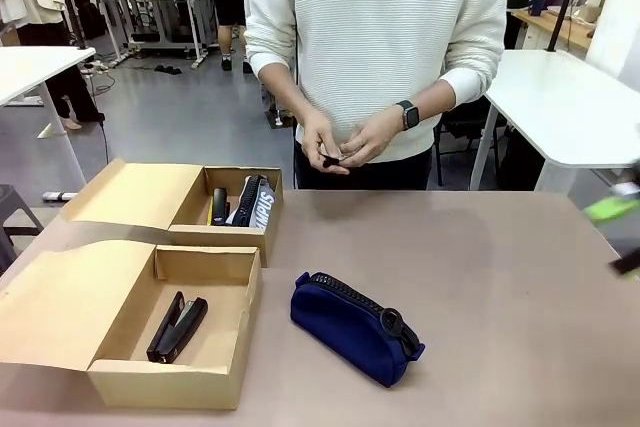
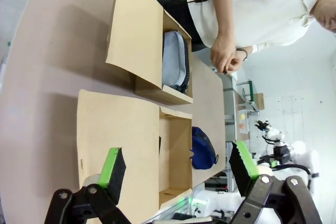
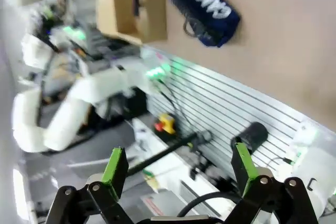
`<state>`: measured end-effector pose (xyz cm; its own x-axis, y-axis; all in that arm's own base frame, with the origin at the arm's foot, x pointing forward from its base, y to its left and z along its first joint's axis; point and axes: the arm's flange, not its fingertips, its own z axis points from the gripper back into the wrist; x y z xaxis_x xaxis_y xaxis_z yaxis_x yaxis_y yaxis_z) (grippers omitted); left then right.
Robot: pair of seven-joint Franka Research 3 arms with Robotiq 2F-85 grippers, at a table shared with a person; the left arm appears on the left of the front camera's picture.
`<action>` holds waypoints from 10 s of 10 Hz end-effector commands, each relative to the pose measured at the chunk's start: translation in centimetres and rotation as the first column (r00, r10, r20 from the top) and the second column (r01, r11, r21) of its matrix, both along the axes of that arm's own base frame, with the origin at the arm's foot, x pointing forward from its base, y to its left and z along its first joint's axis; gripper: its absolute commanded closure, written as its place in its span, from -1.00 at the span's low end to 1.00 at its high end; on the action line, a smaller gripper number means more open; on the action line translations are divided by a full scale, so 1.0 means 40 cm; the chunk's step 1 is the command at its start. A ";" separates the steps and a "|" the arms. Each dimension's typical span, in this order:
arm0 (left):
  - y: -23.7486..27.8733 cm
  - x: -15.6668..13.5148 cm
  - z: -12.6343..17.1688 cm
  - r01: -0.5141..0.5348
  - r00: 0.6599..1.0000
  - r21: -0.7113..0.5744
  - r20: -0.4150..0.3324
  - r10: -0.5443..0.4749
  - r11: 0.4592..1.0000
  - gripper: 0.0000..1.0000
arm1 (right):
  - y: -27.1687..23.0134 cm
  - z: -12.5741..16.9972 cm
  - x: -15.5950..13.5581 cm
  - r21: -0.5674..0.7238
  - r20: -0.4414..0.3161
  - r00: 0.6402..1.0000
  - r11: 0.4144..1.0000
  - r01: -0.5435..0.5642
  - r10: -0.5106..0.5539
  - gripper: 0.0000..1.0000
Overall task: Place items inside the box.
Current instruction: Pick up a Pencil pouch or Stapler and place it inside the Mailer Box closest to the robot.
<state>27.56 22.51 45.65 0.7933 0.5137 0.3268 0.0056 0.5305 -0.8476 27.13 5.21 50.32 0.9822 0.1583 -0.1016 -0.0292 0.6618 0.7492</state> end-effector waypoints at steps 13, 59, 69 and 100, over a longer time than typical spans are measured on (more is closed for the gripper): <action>-0.001 -0.001 0.001 0.002 1.000 -0.007 0.030 -0.002 1.000 -1.00 | 0.659 -0.260 0.245 -0.570 0.259 0.880 0.799 -0.194 0.398 -1.00; -0.001 -0.001 0.001 0.002 1.000 -0.007 0.030 -0.002 1.000 -1.00 | 0.511 -0.104 0.012 -0.439 -0.020 0.984 0.886 0.153 -0.180 0.87; -0.001 -0.001 0.001 0.002 1.000 -0.007 0.030 -0.002 1.000 -1.00 | 0.539 -0.109 0.031 -0.429 -0.037 0.986 0.894 0.131 -0.163 0.87; -0.001 -0.001 0.001 0.002 1.000 -0.007 0.030 -0.002 1.000 -1.00 | 1.070 -0.150 0.097 -0.180 0.247 0.882 0.875 0.449 -0.402 0.87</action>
<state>27.51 22.56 45.71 0.7921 0.5144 0.3285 0.0056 0.5321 -0.8467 30.42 44.95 44.58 0.9790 -0.1886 0.0770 0.1078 0.8002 0.5900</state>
